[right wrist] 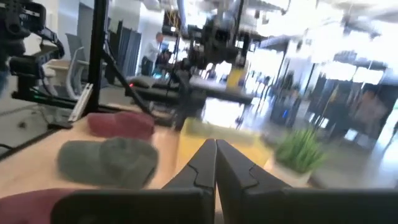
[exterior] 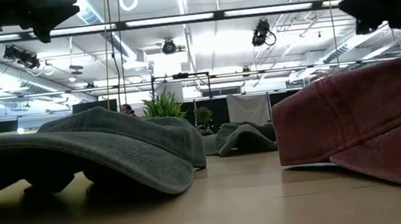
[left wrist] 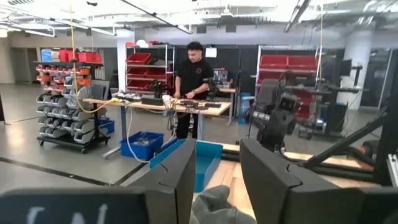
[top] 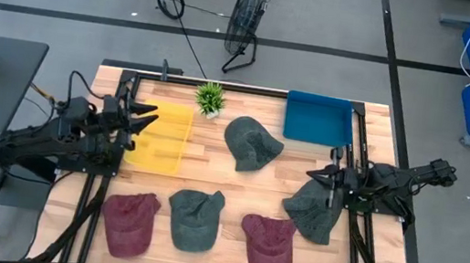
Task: Pick & Place hat
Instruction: Put the bottom right gray cap into the blue bin
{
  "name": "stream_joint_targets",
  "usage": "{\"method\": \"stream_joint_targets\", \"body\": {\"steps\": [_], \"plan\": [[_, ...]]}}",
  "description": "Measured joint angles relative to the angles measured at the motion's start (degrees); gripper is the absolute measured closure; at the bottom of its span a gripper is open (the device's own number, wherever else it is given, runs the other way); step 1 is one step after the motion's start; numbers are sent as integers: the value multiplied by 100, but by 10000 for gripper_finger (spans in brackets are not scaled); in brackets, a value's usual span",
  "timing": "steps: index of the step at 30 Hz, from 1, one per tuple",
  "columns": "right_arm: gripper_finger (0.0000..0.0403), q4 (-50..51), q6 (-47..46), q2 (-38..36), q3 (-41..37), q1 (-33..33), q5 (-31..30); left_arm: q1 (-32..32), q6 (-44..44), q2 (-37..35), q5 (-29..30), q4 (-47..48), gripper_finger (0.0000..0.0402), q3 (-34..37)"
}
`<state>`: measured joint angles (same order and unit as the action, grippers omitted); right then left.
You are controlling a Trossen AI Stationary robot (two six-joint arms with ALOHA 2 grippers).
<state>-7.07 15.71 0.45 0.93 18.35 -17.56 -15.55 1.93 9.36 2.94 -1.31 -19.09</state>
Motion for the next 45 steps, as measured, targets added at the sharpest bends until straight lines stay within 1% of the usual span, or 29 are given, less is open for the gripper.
{"method": "stream_joint_targets", "body": {"steps": [2,5,9,12,15,18,22,24,27,30,33,36,39,40,42,43,45], "plan": [[392,-247,238,0,0,-2,-75,0,-3,92,0,-2,277,-2],[392,-729,338,0,0,-4,-344,0,-13,194,2,-14,277,-4],[386,-1310,446,2,0,-38,-406,0,-13,311,2,-14,277,-4],[365,-1332,142,8,2,-100,-437,0,-23,367,0,-9,277,-4],[334,-1213,-153,81,2,-205,-721,-3,22,391,1,-46,278,-7],[304,-1281,-308,271,18,-300,-735,-4,34,391,2,-210,278,-7],[276,-1183,-414,693,466,-349,-702,-2,-5,558,0,-696,278,-37],[270,-883,-494,1012,856,-349,-688,-4,-140,780,1,-673,278,-217],[268,-154,-766,1742,1580,-347,-686,-4,-248,1326,0,-520,278,-553],[268,1010,-1379,2567,2366,-347,-673,-2,-104,2004,0,-298,278,-854],[268,2445,-2372,3361,3086,-347,-601,9,-181,2548,-1,-132,278,-1057],[268,3709,-3570,4084,3583,-347,-184,7,-538,2868,-2,-184,278,-1166],[268,4381,-4581,4721,3761,-347,520,7,-691,3048,0,-388,278,-1169],[268,4539,-4789,4928,3759,-347,844,7,-708,3085,0,-446,278,-1169],[268,4755,-5018,5315,3734,-344,1298,9,-743,3126,0,-504,278,-1172],[268,4886,-5076,5499,3714,-340,1413,4,-750,3143,0,-509,278,-1172],[268,5130,-5160,5828,3692,-325,1460,-2,-752,3156,0,-499,278,-1172]]}}
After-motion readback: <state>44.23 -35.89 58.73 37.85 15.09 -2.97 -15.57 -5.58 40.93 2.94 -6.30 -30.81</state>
